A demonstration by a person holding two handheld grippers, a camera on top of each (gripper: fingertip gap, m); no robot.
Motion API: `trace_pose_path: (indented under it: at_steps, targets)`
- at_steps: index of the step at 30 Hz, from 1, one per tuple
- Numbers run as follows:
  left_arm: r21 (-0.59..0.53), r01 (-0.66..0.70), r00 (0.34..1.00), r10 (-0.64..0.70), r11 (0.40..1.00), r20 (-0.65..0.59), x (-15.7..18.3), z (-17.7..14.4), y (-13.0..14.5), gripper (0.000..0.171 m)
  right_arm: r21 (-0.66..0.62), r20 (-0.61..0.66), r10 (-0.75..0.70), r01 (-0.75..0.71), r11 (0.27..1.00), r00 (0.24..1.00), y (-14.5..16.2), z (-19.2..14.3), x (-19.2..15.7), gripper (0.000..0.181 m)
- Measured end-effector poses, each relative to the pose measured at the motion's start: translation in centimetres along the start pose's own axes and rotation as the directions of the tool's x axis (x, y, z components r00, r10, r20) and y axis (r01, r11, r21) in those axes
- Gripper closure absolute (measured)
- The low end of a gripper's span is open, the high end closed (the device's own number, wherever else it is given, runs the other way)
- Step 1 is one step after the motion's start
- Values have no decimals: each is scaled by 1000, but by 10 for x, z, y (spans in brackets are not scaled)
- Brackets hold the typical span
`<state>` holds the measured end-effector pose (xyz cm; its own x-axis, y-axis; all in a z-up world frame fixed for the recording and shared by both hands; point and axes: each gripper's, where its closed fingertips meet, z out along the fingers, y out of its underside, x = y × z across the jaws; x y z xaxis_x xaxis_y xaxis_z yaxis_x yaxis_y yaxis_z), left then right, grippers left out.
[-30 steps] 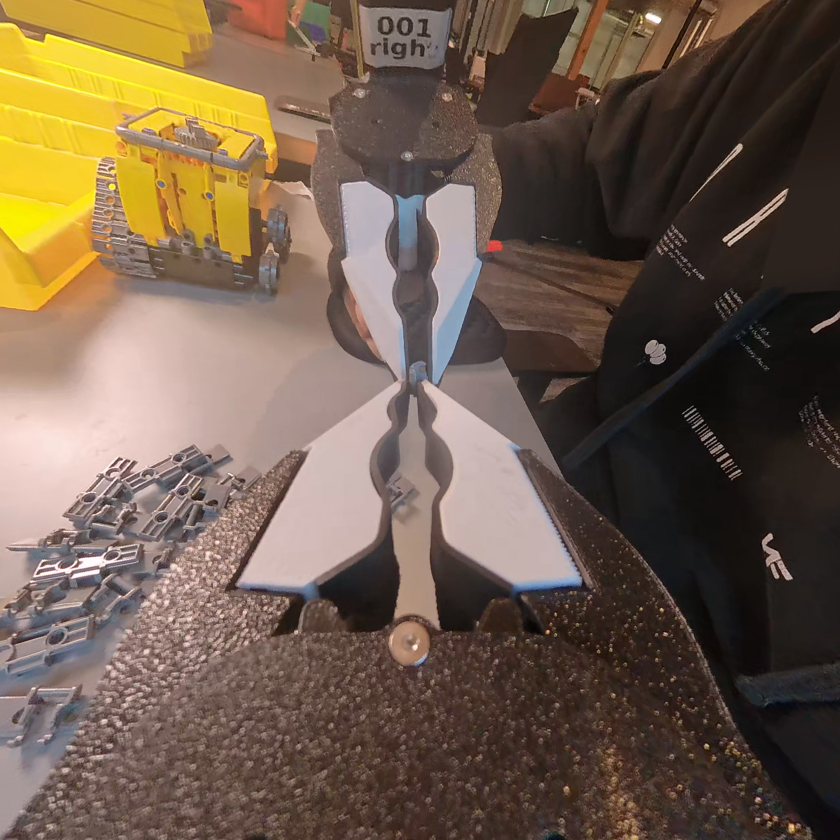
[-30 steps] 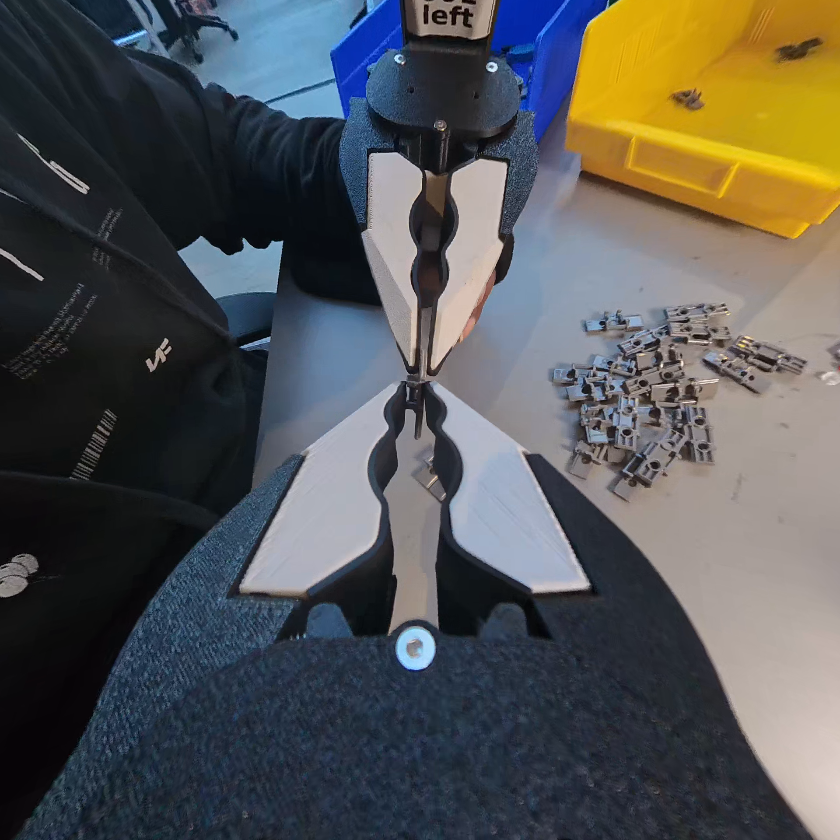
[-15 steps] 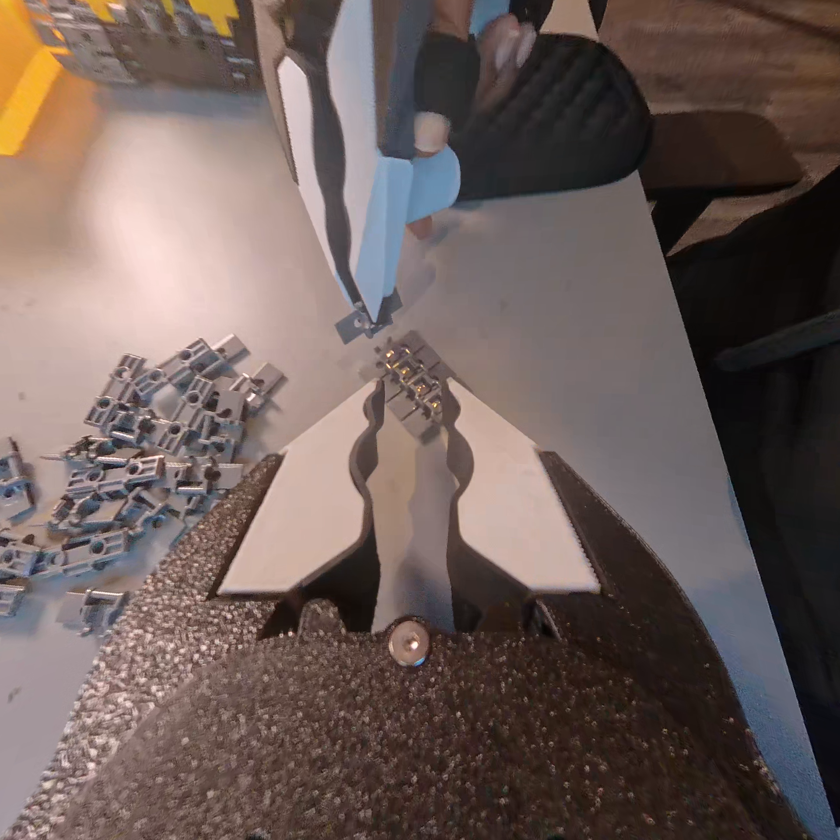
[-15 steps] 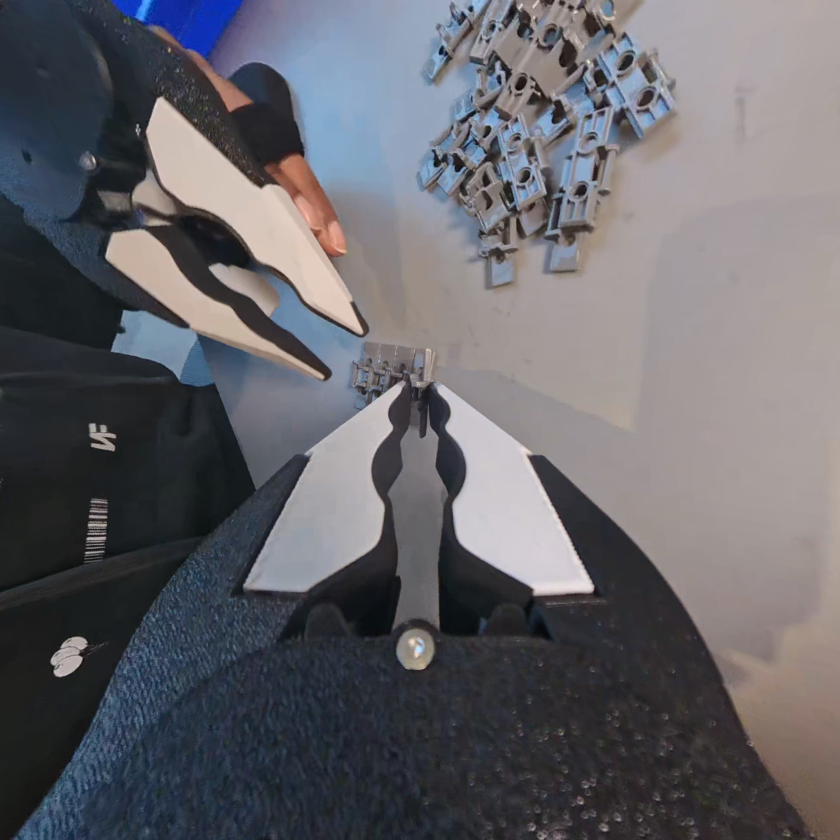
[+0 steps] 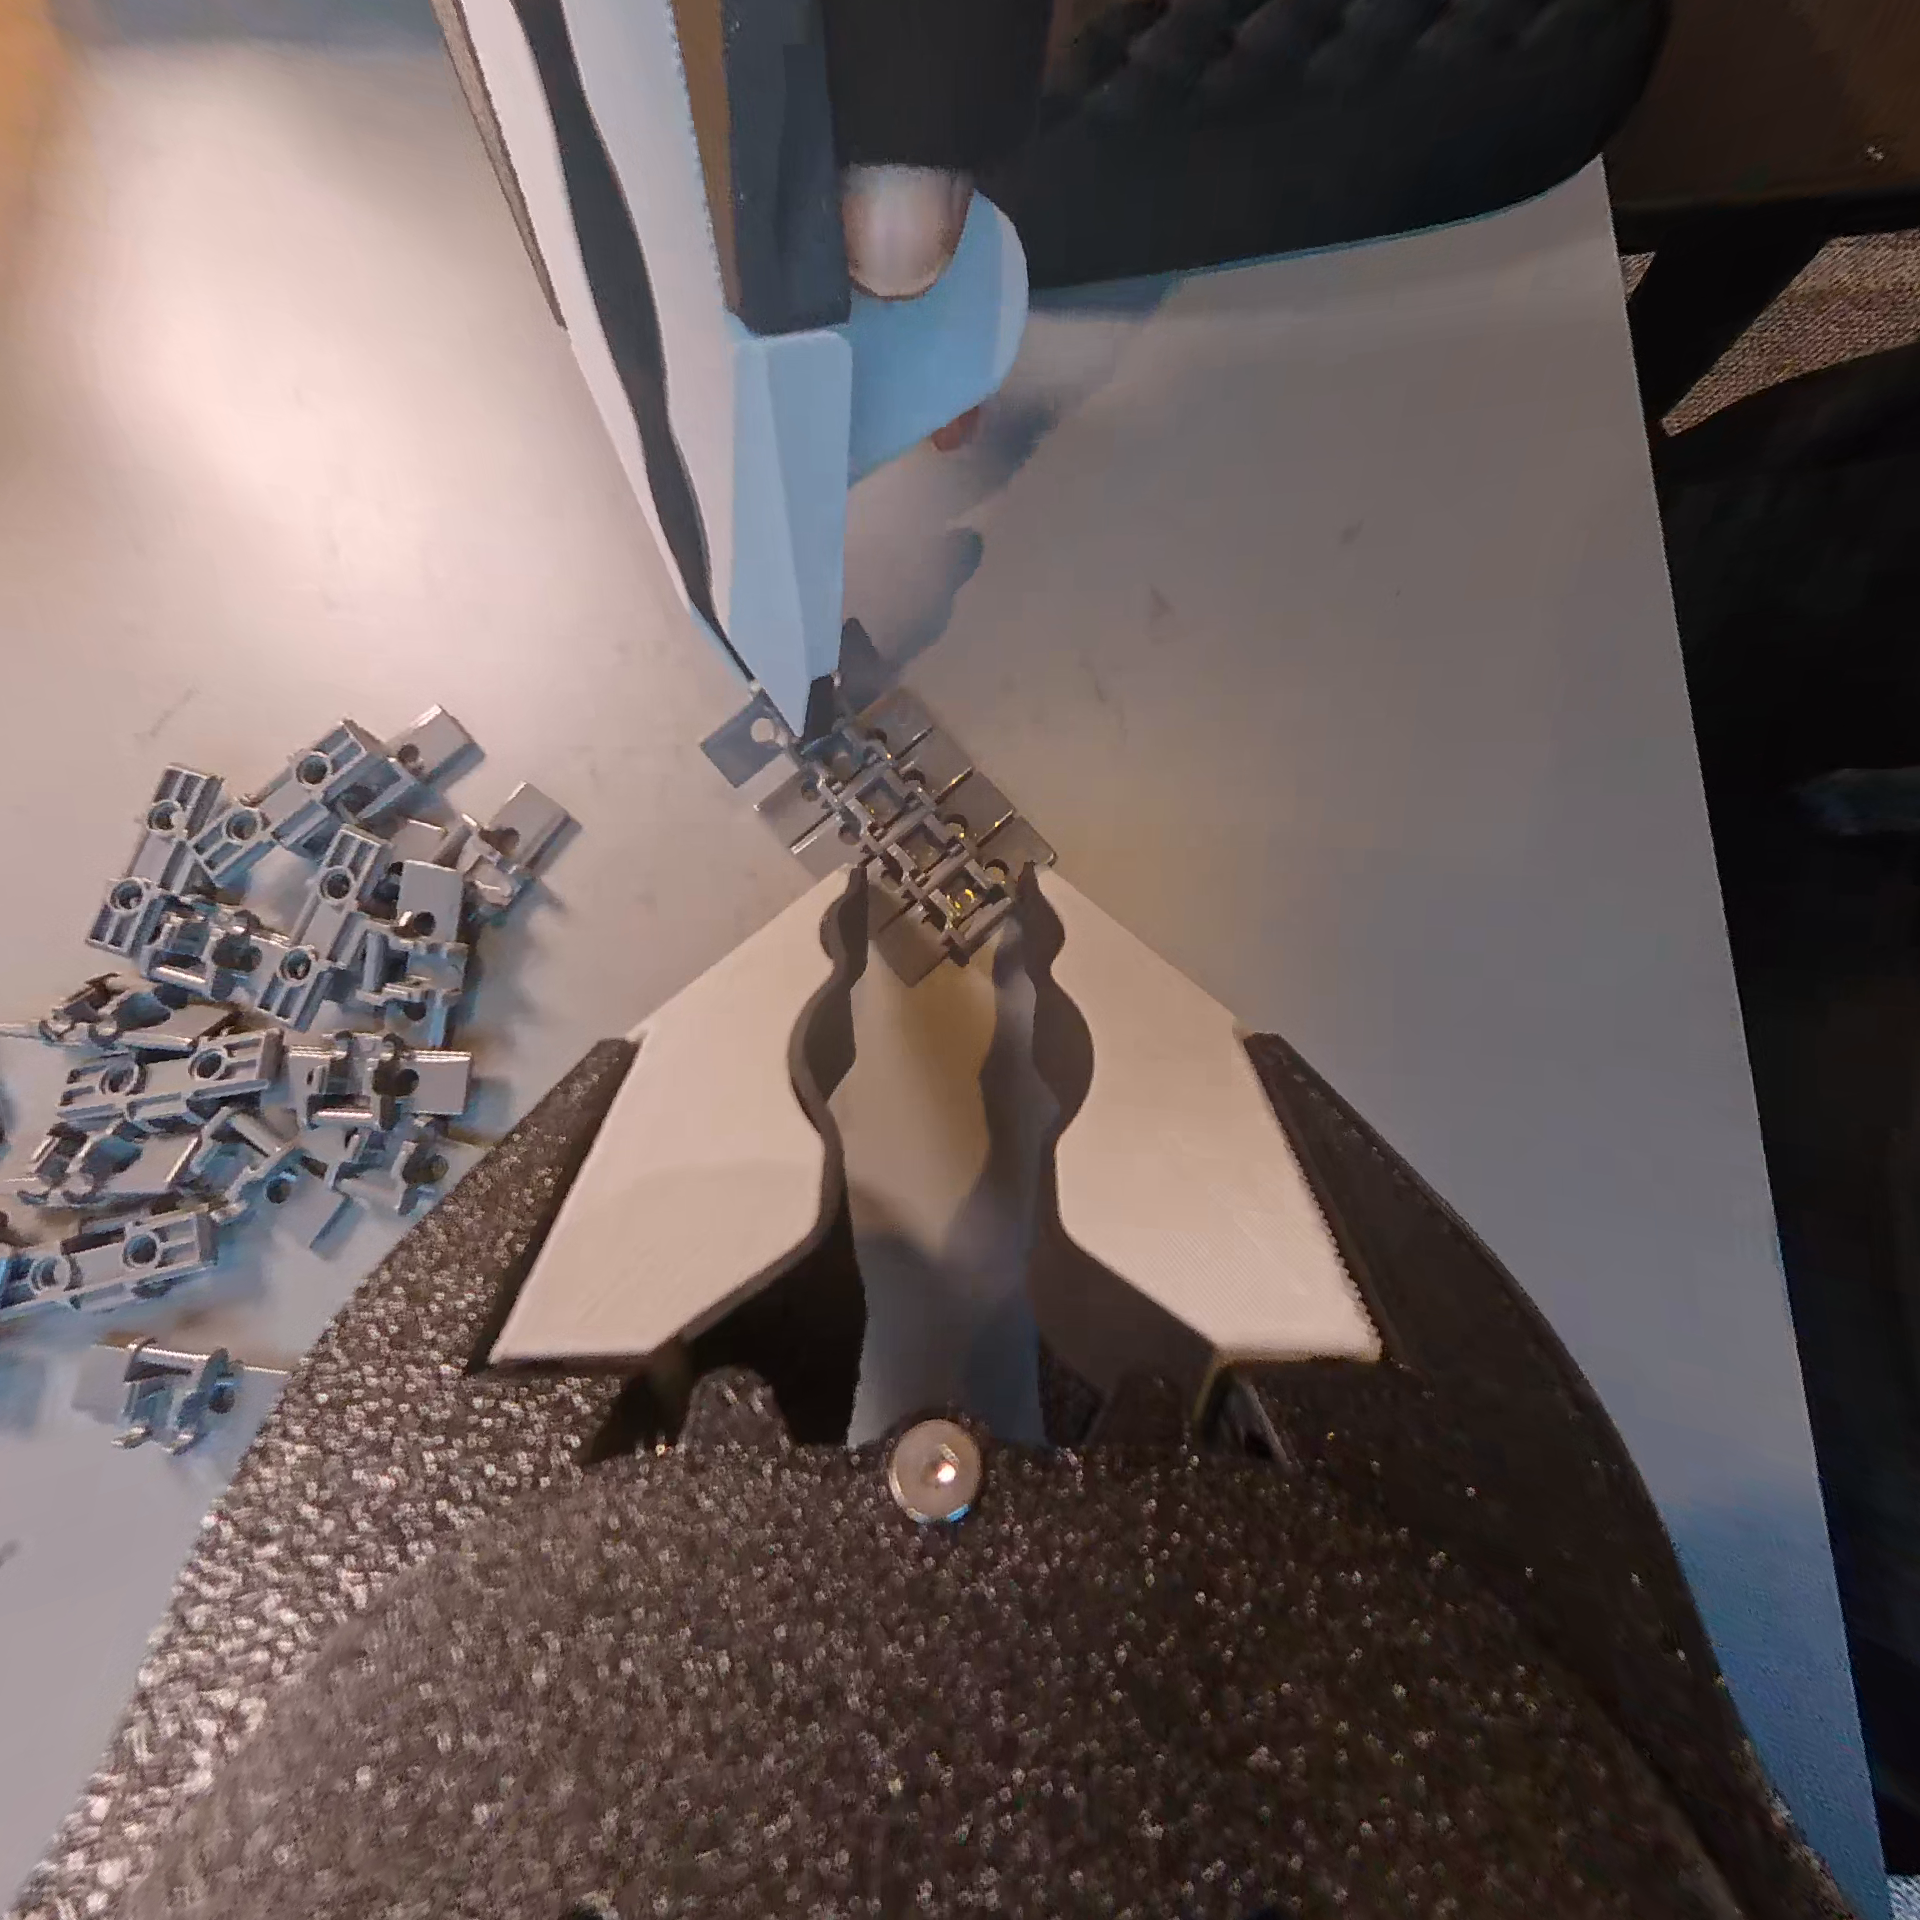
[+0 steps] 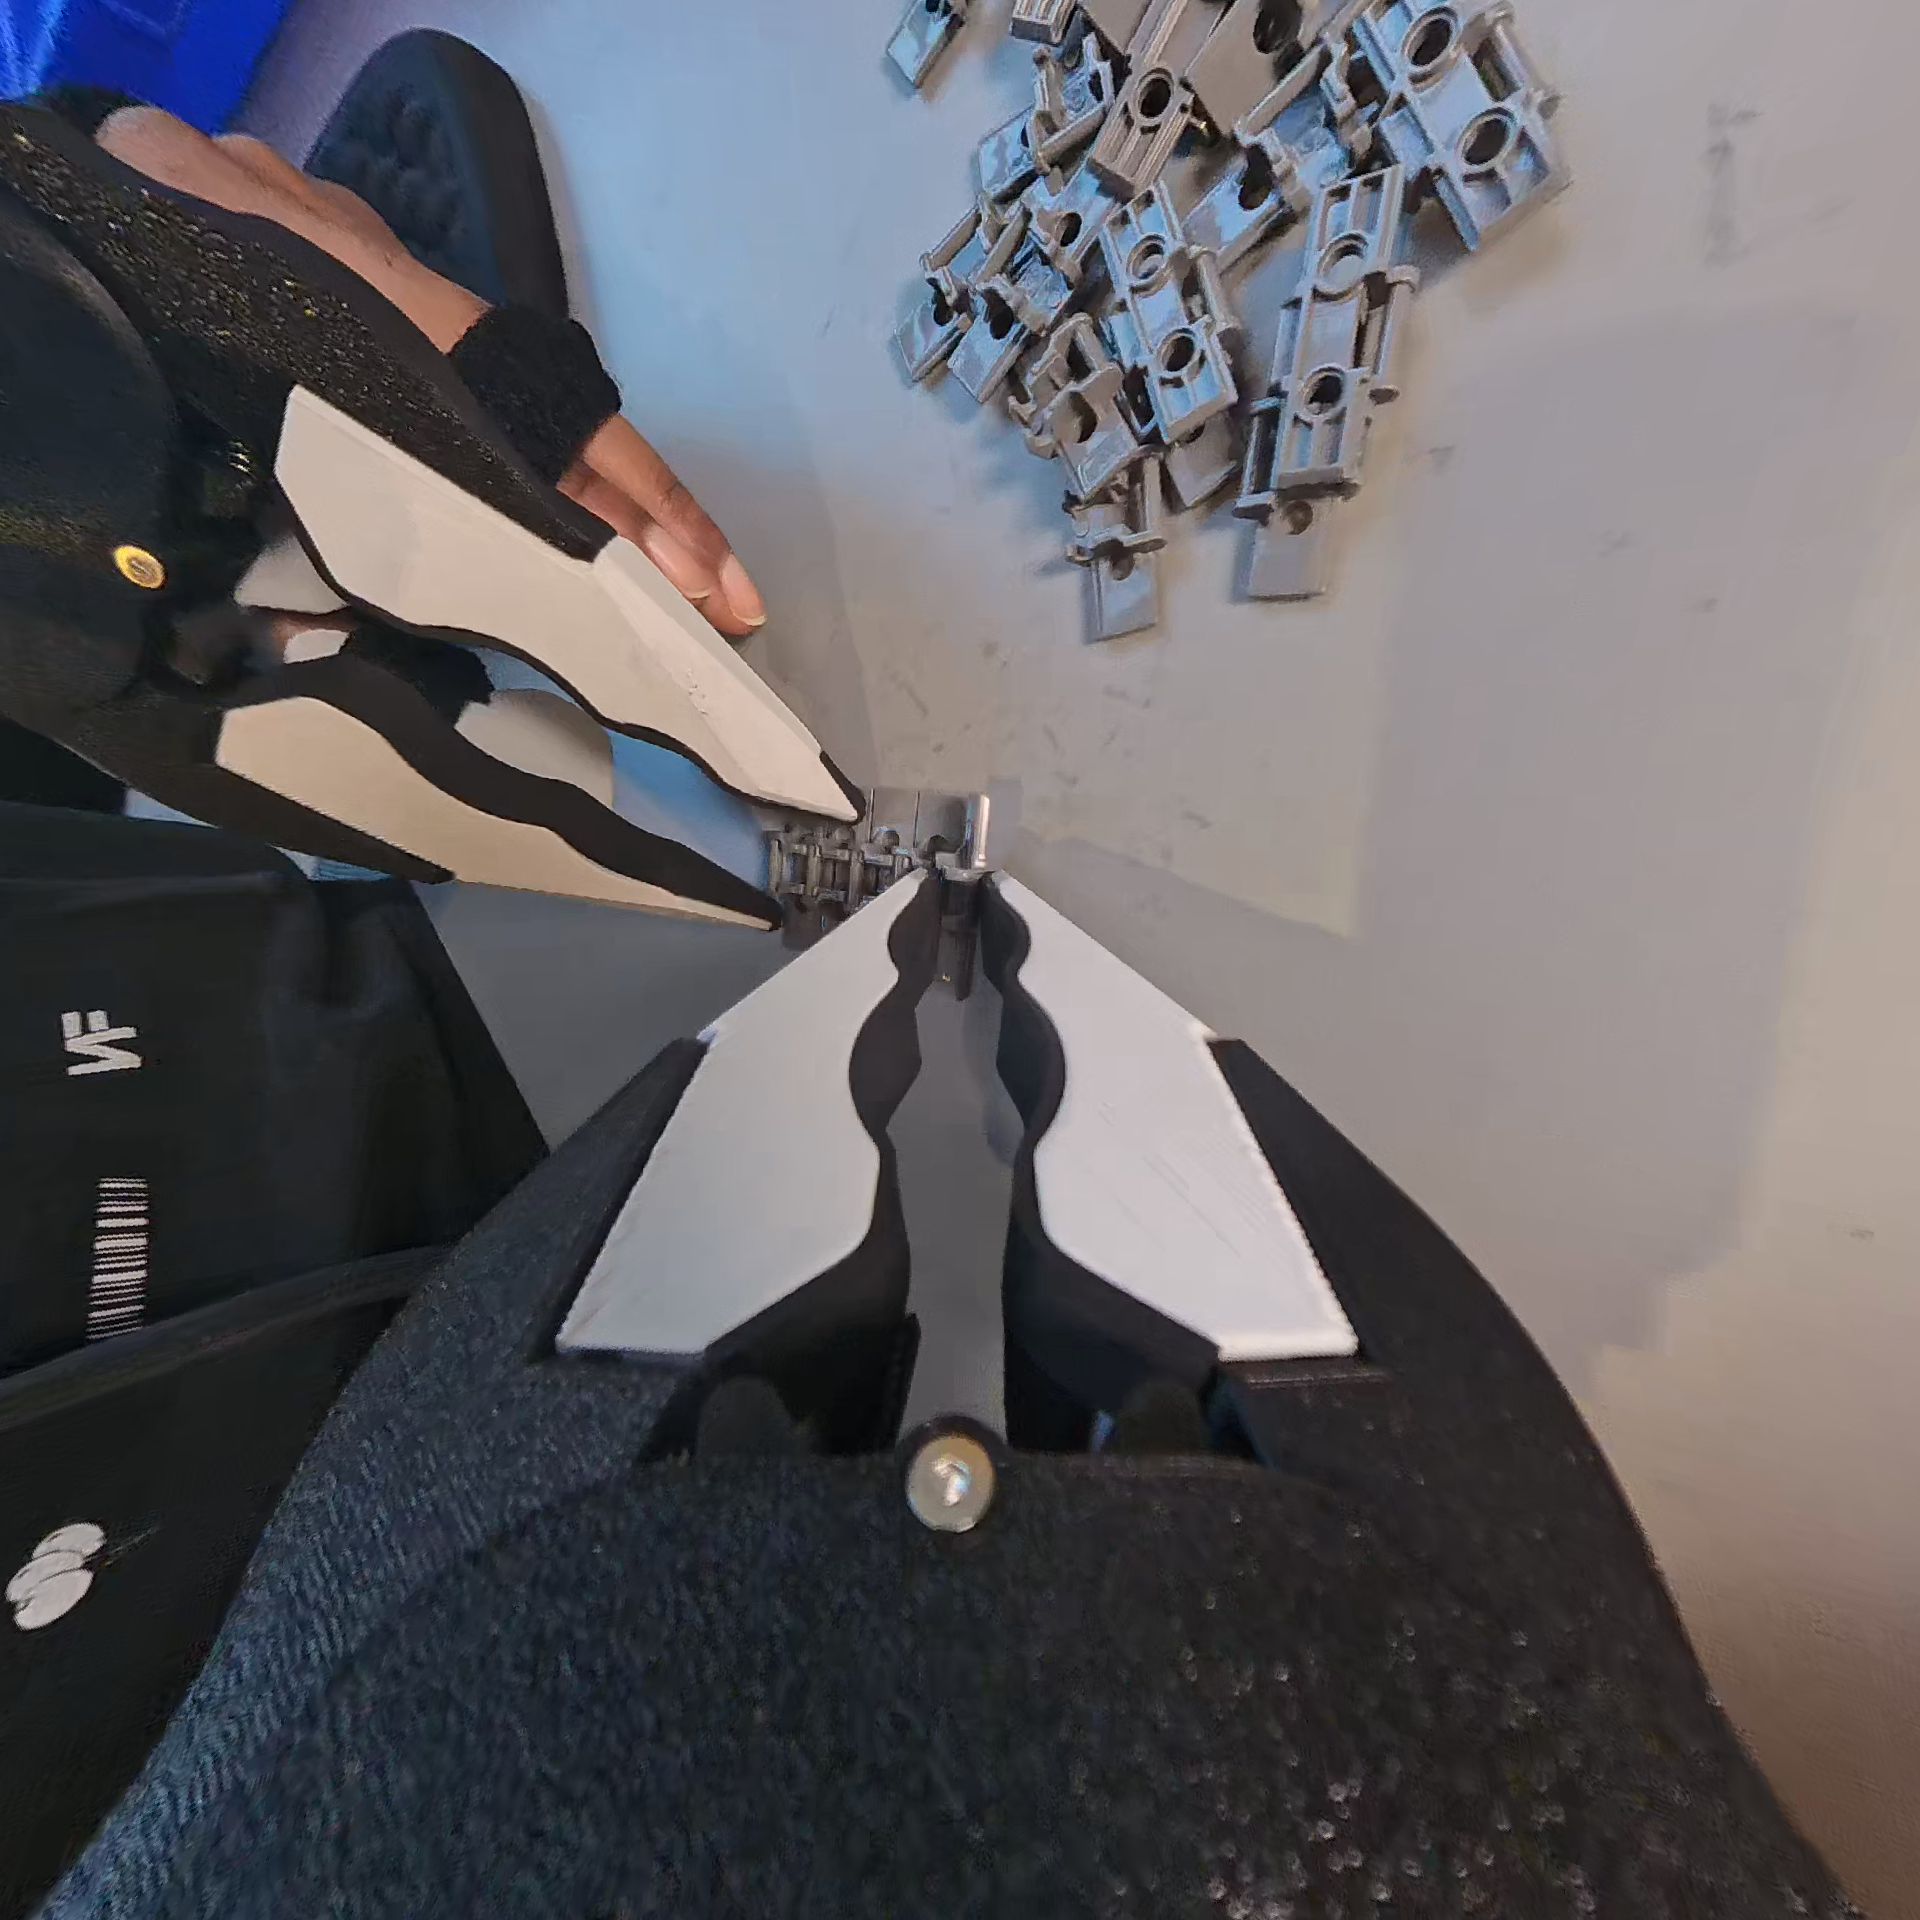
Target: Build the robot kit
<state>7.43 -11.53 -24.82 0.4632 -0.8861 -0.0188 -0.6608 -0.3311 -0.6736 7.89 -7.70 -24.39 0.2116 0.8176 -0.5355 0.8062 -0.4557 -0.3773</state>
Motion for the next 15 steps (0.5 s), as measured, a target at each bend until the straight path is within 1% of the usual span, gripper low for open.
trace_pose_path:
  at_steps: [3, 8, 12, 15]
  targets:
    - [1, -2, 1000, 2, 1000, -4, 2, 1, -1, 147, -29, -50, -44, 42, 999, 998, 1, 1, 2, 174]
    - [0, 0, 1000, 0, 1000, 2, 3, 1, -1, 148, -52, -95, -85, 81, 995, 992, 1, 1, 2, 174]
    - [2, 2, 1000, -2, 1000, 3, 3, 1, -1, 148, -52, -98, -97, 92, 994, 990, 1, 1, 2, 173]
    - [3, 4, 1000, -4, 1000, 0, 3, 1, -1, 149, -75, -79, -92, 86, 993, 993, 1, 1, 3, 173]
